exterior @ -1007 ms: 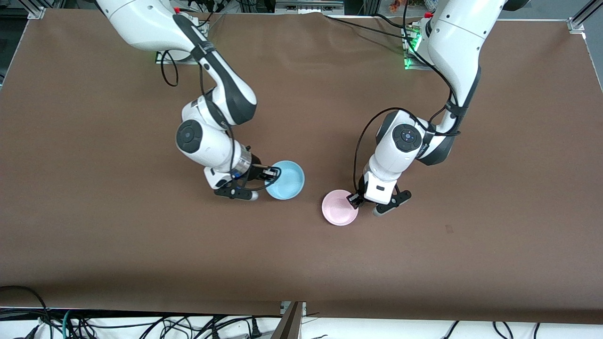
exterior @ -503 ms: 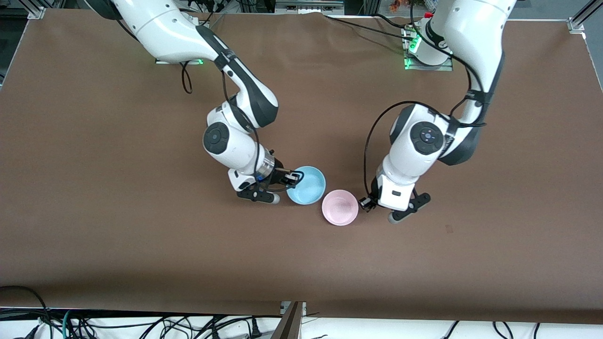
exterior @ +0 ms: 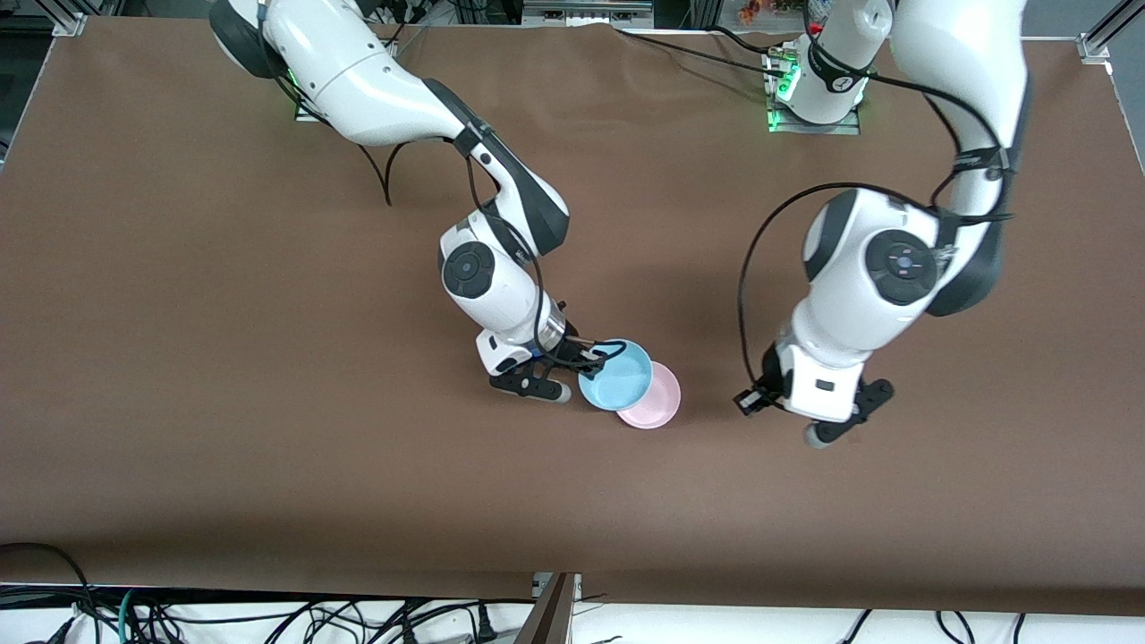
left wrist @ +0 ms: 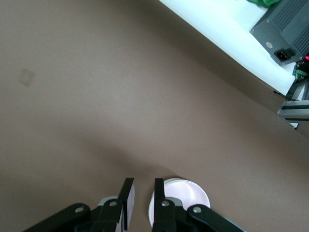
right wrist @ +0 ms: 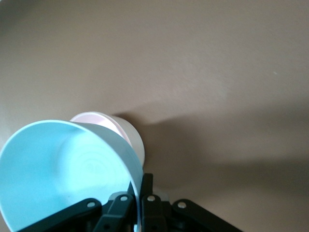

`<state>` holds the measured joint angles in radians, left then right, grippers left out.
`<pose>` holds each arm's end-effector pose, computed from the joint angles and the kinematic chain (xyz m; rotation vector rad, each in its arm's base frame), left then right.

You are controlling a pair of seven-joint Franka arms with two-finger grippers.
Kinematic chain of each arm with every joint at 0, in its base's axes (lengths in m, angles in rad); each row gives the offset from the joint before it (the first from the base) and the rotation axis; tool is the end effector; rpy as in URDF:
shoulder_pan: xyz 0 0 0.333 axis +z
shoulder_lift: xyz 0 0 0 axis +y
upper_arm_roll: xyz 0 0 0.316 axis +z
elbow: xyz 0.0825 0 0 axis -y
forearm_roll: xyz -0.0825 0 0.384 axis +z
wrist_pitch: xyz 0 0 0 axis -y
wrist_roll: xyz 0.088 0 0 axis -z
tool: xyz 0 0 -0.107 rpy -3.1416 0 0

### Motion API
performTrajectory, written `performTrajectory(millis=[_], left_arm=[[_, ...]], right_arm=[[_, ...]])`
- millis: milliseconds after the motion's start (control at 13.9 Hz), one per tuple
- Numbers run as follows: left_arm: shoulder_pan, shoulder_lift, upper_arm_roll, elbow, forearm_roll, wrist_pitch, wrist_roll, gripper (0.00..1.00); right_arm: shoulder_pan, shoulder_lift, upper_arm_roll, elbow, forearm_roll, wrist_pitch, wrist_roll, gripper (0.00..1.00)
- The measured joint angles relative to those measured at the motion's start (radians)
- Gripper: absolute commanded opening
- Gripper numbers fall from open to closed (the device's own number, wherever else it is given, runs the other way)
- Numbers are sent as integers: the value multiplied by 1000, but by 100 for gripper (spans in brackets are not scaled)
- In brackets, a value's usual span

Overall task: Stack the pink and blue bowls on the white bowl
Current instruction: 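Open the left gripper and withdraw while the right gripper lowers the blue bowl, then open the right gripper to release the blue bowl onto the stack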

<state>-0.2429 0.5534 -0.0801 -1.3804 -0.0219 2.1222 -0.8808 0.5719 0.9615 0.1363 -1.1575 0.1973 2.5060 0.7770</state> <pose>0.6965 -0.2215 0.4117 2.8528 0.8566 0.1828 0.6317 0.4897 0.2543 -2.6652 0.3827 -0.1661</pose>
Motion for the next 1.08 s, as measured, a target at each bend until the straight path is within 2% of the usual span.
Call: performTrajectory(millis=[432,791,1007,1079], left_arm=[[129,-88,-4,18,-36,-145,204,25],[251,-146,-4,19,-92,-249,414,26],[290,-163,-6,19,-95,-271,477,26],[294,-166,-6,19,-95,-277,484,26]], right_arm=[[27,47,-7,24,0,139,11,0],[71,74,-11,40,-1,153,43,0],[72,79,-17,43,-1,167,43,0],[72,81,-18,43,-1,175,43,5]])
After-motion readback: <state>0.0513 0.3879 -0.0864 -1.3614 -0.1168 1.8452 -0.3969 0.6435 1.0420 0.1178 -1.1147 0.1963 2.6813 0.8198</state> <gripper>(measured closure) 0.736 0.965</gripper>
